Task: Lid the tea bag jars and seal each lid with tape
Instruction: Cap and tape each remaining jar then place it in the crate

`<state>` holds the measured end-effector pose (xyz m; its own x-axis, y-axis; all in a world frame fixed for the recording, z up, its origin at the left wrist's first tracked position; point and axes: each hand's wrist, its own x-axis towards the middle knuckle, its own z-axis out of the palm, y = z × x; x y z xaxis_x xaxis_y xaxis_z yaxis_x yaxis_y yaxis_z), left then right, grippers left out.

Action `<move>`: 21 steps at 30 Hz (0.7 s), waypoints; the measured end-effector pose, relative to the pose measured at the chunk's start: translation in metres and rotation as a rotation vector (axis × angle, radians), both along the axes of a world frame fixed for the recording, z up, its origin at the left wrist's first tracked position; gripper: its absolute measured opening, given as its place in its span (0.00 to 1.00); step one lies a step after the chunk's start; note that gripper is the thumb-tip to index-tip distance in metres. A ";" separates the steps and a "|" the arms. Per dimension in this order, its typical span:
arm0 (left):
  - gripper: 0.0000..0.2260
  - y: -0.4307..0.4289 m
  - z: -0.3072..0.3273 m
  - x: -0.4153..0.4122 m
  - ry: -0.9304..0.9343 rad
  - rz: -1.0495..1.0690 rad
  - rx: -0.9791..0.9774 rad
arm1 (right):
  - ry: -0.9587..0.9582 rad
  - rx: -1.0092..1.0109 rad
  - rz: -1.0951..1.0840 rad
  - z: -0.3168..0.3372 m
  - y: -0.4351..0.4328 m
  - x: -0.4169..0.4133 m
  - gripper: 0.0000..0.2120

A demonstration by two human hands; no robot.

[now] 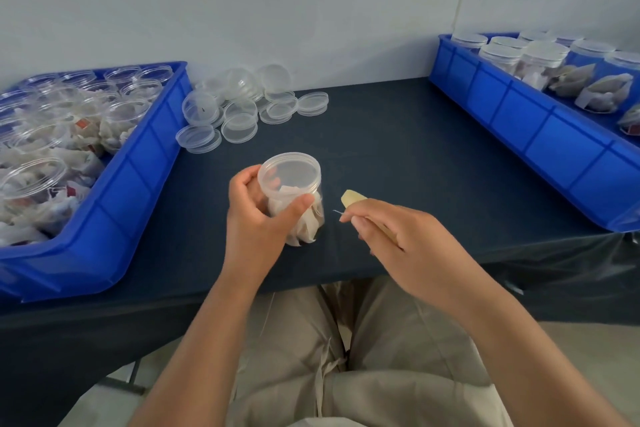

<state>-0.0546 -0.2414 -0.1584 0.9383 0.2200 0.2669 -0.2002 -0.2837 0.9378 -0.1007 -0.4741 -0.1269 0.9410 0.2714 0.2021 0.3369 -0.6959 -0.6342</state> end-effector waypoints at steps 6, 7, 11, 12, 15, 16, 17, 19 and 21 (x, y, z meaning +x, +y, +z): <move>0.36 -0.001 0.006 -0.009 -0.002 -0.150 0.121 | -0.009 0.023 0.030 -0.004 0.008 0.001 0.10; 0.36 -0.003 0.008 -0.013 -0.008 -0.161 0.141 | -0.003 0.038 0.023 -0.004 0.007 0.002 0.10; 0.27 -0.006 0.013 -0.022 -0.025 -0.204 0.180 | 0.091 0.100 0.031 -0.003 0.005 0.005 0.09; 0.25 -0.007 0.013 -0.023 -0.030 -0.213 0.205 | 0.102 0.101 0.032 -0.002 0.005 0.005 0.09; 0.25 -0.011 0.012 -0.022 -0.049 -0.200 0.244 | 0.122 0.138 0.030 -0.001 0.006 0.006 0.10; 0.26 -0.013 0.012 -0.022 -0.060 -0.193 0.263 | 0.128 0.144 0.031 -0.001 0.006 0.006 0.10; 0.30 -0.014 0.012 -0.022 -0.073 -0.187 0.284 | 0.133 0.142 0.034 0.000 0.006 0.005 0.10; 0.37 -0.018 0.012 -0.022 -0.085 -0.172 0.323 | 0.140 0.133 0.041 0.001 0.005 0.006 0.10; 0.41 -0.021 0.012 -0.020 -0.089 -0.159 0.342 | 0.147 0.125 0.039 0.002 0.004 0.006 0.10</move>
